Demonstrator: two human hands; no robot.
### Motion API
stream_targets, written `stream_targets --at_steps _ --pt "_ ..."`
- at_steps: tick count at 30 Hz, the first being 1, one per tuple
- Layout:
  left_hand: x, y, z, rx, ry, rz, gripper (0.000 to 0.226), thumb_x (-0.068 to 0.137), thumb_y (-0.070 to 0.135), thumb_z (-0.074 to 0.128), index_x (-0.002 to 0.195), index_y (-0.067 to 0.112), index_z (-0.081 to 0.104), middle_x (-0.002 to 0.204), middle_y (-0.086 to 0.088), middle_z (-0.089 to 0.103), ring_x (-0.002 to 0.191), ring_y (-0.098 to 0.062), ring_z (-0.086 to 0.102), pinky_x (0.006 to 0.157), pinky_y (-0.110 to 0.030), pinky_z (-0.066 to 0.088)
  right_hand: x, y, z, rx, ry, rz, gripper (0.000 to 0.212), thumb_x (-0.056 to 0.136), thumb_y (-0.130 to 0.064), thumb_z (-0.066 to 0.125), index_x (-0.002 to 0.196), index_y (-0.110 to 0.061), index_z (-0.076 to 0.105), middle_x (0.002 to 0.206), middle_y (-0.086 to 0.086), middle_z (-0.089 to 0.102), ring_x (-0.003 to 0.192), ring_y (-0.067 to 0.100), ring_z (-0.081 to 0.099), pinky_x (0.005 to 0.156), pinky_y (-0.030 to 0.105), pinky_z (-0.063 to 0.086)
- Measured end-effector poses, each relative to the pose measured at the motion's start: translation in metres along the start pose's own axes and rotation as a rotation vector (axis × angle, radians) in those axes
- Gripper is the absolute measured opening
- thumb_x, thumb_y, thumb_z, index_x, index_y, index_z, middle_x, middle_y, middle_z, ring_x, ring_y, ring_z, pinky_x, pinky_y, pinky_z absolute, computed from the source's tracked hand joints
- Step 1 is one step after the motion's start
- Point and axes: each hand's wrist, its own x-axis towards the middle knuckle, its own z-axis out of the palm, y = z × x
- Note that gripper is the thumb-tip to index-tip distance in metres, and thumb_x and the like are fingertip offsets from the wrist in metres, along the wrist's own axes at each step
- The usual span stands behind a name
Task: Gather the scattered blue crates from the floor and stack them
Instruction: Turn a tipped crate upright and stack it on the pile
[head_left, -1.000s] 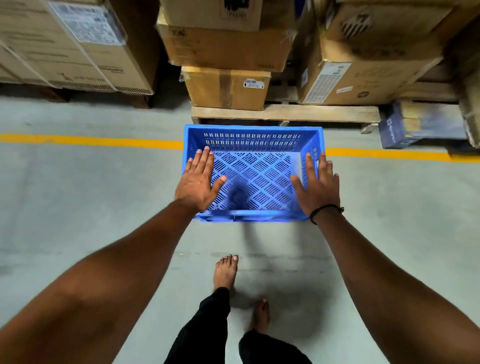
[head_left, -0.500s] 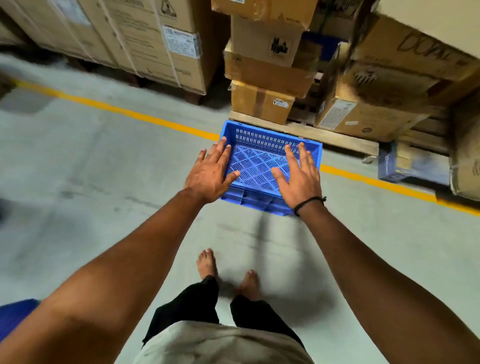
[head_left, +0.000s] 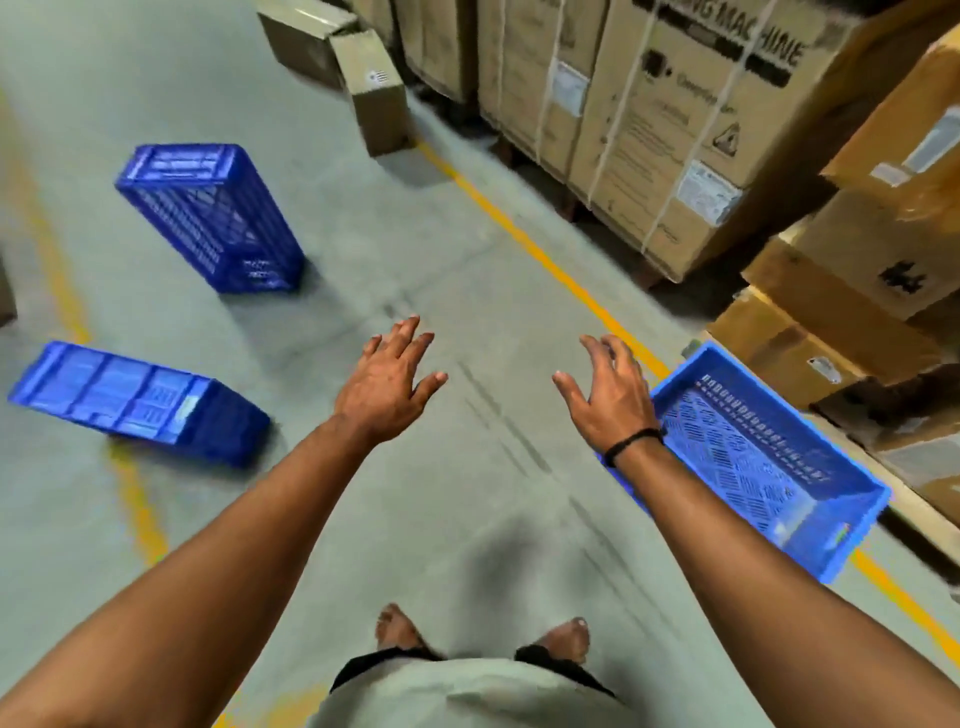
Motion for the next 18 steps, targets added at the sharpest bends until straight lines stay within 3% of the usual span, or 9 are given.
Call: stream_targets --at_steps 9,18 --pt "-0.072 -0.22 -0.05 -0.026 0.083 -0.298 0.064 0.095 0.05 0.038 0.148 0.016 0.027 0.16 -0.005 0.013 0.148 -0.019 0.009 0.12 -0.041 0.01 0.048 -0.199 0.106 0.044 -0.063 -0.163 0.057 0.09 -0.045 0.052 0.136 -0.015 0.042 0.143 0.012 0.033 0.129 0.031 0.038 0.104 0.042 0.035" --pt "-0.005 -0.331 -0.076 -0.059 0.135 -0.37 0.063 0.095 0.049 0.039 0.147 0.017 0.027 0.159 -0.006 0.014 0.147 -0.019 0.009 0.119 -0.041 0.009 0.132 -0.278 0.168 0.003 -0.106 -0.227 0.057 0.09 -0.047 0.051 0.137 -0.015 0.042 0.144 0.011 0.034 0.13 0.03 0.038 0.105 0.042 0.036"
